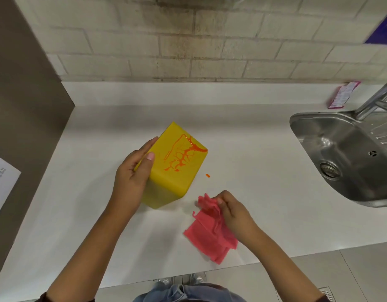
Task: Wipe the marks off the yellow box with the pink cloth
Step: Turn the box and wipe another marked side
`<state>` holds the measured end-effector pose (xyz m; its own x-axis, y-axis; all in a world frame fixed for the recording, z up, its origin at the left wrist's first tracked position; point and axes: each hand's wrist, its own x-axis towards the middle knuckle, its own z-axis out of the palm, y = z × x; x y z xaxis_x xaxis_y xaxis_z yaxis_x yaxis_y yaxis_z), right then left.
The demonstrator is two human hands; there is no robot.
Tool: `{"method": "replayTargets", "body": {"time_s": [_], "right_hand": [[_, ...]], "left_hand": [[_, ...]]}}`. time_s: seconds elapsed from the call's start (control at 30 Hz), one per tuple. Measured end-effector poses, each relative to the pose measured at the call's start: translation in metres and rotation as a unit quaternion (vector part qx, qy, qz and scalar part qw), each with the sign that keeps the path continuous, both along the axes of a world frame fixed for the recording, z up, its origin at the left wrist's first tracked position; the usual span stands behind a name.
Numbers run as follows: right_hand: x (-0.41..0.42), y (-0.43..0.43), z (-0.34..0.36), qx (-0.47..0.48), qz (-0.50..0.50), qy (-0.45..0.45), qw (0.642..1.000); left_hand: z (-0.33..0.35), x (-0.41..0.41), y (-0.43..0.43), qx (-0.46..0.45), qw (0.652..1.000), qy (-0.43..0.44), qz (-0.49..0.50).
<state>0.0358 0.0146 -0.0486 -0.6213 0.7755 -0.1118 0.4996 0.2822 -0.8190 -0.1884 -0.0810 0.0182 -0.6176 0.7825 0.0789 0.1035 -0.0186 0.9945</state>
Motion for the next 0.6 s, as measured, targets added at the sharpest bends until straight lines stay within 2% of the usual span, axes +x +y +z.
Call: {"method": "replayTargets", "body": {"time_s": [0.1,0.2,0.4,0.6], "right_hand": [[0.003,-0.004,-0.005,0.062,0.096,-0.002,0.993],[0.009,-0.002,-0.009,0.076,0.127,-0.032,0.988],[0.033,-0.011,-0.023,0.107,0.016,-0.045,0.993],[0.035,-0.037,-0.029,0.198,-0.039,-0.120,0.972]], "left_hand": [[-0.001,0.001,0.000,-0.001,1.000,0.002,-0.006],[-0.002,0.001,-0.001,-0.002,1.000,0.003,-0.007],[-0.001,-0.001,0.000,-0.009,1.000,0.002,-0.005],[-0.002,0.001,-0.001,-0.009,1.000,0.002,-0.004]]}}
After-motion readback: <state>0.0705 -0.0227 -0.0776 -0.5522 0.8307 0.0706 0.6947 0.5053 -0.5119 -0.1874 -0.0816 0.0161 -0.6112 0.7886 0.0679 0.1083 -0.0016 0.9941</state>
